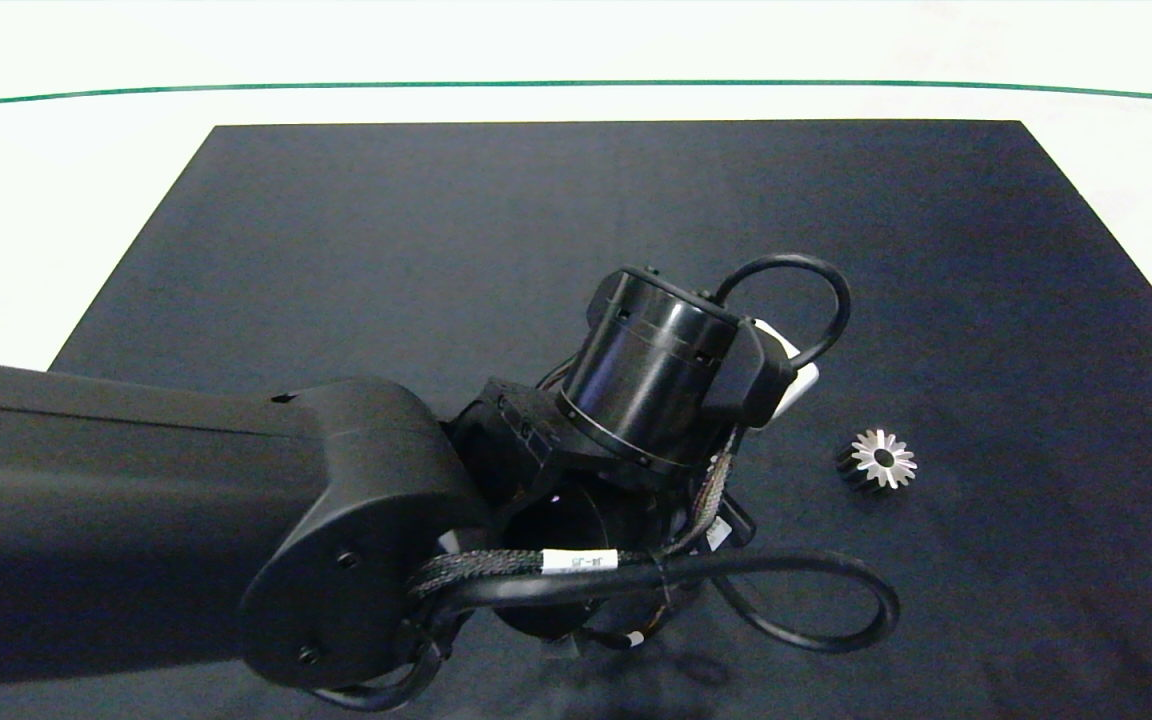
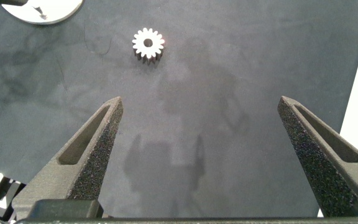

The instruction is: Remove an incorrectly installed larger gear and replace it with the correct smaller gear

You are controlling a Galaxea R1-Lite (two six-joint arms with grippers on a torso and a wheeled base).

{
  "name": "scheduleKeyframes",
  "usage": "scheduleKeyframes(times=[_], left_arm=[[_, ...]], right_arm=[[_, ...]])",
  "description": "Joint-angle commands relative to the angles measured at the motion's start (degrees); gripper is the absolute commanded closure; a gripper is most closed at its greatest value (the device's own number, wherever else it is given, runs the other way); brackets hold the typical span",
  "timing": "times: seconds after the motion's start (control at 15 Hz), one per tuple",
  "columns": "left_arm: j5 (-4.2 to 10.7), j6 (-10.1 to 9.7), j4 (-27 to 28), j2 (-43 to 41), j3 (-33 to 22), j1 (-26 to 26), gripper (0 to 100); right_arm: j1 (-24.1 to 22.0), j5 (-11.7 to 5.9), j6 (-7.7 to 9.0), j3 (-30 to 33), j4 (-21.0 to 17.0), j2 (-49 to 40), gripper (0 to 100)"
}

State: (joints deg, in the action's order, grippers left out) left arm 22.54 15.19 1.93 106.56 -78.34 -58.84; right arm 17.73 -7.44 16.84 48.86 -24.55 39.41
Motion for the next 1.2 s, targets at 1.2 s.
scheduleKeyframes(times=[1.2], left_arm=[[0.14, 0.81, -0.08, 4.45, -0.68, 1.8, 84]], right_arm=[[0.2, 0.23, -1.19, -2.28, -0.15, -1.09, 0]])
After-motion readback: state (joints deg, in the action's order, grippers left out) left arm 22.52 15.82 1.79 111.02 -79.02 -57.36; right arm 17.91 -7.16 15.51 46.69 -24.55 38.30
